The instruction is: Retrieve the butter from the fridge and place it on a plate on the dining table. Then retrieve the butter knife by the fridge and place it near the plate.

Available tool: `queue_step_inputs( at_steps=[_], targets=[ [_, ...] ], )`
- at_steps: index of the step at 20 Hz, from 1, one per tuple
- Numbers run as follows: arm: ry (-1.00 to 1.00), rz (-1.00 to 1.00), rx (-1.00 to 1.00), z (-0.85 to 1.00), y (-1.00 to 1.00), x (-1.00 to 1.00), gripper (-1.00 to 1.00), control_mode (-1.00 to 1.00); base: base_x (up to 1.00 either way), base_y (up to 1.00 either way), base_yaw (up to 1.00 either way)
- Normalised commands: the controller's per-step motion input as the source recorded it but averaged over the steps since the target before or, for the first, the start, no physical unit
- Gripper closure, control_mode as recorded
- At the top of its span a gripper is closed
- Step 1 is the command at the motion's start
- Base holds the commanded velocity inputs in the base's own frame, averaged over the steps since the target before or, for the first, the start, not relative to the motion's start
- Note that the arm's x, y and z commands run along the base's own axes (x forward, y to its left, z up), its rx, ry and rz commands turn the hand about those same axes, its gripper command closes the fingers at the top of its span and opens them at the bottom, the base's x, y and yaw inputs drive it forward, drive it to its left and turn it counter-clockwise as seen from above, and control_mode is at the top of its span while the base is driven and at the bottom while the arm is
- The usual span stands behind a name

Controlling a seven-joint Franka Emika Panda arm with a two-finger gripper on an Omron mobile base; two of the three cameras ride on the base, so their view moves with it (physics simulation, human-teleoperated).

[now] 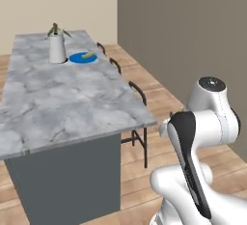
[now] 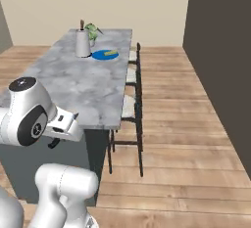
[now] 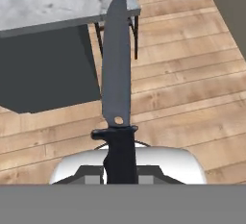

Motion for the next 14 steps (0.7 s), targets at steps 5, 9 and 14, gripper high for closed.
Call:
queue_step_inputs(
  at_steps=[5, 9, 14],
  targets=[
    [0.0, 0.0, 0.0, 0.0, 0.0, 0.0, 1.0, 1.0, 0.49, -1.0, 0.0],
    [0.0, 0.0, 0.0, 0.0, 0.0, 0.0, 1.0, 1.0, 0.51, -1.0, 0.0],
    [0.0, 0.0, 0.0, 0.0, 0.0, 0.0, 1.0, 1.0, 0.58, -1.0, 0.0]
  ],
)
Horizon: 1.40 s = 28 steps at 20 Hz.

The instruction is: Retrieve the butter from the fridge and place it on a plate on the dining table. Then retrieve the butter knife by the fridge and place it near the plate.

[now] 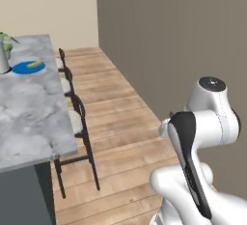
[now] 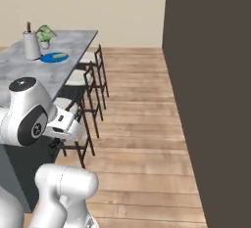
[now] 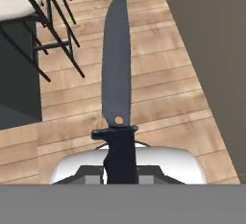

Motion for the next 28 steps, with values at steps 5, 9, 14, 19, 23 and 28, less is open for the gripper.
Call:
queue_step_inputs(
  at_steps=[5, 9, 14, 19, 23, 28],
  targets=[
    [0.0, 0.0, 0.0, 0.0, 0.0, 0.0, 1.0, 1.0, 0.89, -0.88, 0.0],
    [0.0, 0.0, 0.0, 0.0, 0.0, 0.0, 1.0, 1.0, 1.0, -0.8, 0.0],
    [0.0, 0.0, 0.0, 0.0, 0.0, 0.0, 1.0, 1.0, 1.0, -0.66, 0.07],
    [0.0, 0.0, 0.0, 0.0, 0.0, 0.0, 1.0, 1.0, 1.0, -0.36, 0.15],
    [0.0, 0.0, 0.0, 0.0, 0.0, 0.0, 1.0, 1.0, 1.0, -0.03, 0.27],
    [0.0, 0.0, 0.0, 0.0, 0.0, 0.0, 1.0, 1.0, 1.0, 0.0, 0.28]
  ],
)
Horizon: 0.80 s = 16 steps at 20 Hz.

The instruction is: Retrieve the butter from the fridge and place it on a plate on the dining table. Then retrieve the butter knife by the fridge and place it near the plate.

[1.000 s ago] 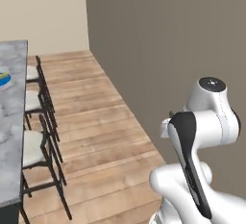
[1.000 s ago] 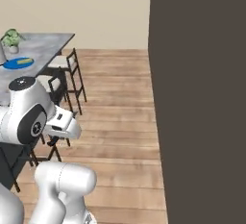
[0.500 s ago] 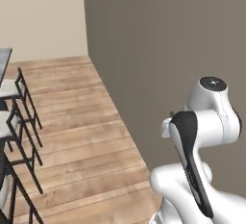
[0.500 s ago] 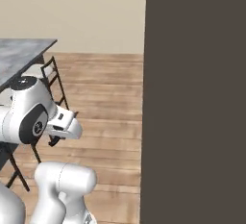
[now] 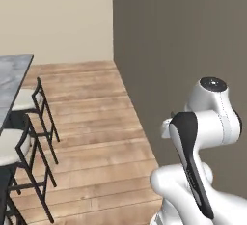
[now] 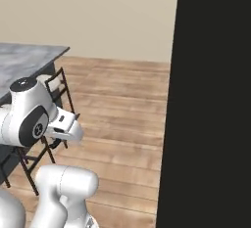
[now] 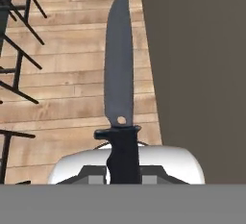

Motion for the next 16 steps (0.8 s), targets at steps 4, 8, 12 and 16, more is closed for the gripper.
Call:
queue_step_inputs(
  at_steps=[4, 8, 12, 16],
  targets=[
    [0.0, 0.0, 0.0, 0.0, 0.0, 0.0, 1.0, 1.0, 1.0, -0.08, 0.3],
    [0.0, 0.0, 0.0, 0.0, 0.0, 0.0, 1.0, 1.0, 1.0, -0.11, 0.38],
    [0.0, 0.0, 0.0, 0.0, 0.0, 0.0, 1.0, 1.0, 0.95, -0.18, 0.48],
    [0.0, 0.0, 0.0, 0.0, 0.0, 0.0, 1.0, 1.0, 0.77, -0.27, 0.54]
  ],
)
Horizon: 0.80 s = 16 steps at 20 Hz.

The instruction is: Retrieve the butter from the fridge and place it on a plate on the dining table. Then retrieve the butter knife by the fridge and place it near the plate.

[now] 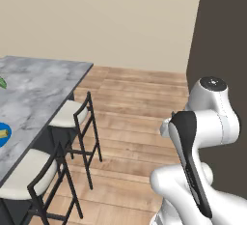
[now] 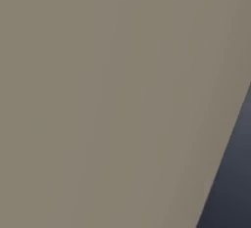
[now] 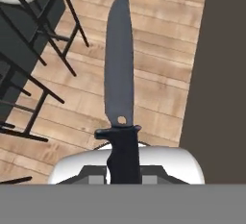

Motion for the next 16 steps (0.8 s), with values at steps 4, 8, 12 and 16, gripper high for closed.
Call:
queue_step_inputs(
  at_steps=[4, 8, 12, 16],
  targets=[
    [0.0, 0.0, 0.0, 0.0, 0.0, 0.0, 1.0, 1.0, 0.69, -0.37, 0.55],
    [0.0, 0.0, 0.0, 0.0, 0.0, 0.0, 1.0, 1.0, 0.51, -0.38, 0.56],
    [0.0, 0.0, 0.0, 0.0, 0.0, 0.0, 1.0, 1.0, 0.41, -0.36, 0.59],
    [0.0, 0.0, 0.0, 0.0, 0.0, 0.0, 1.0, 1.0, 0.31, -0.35, 0.63]
  ],
)
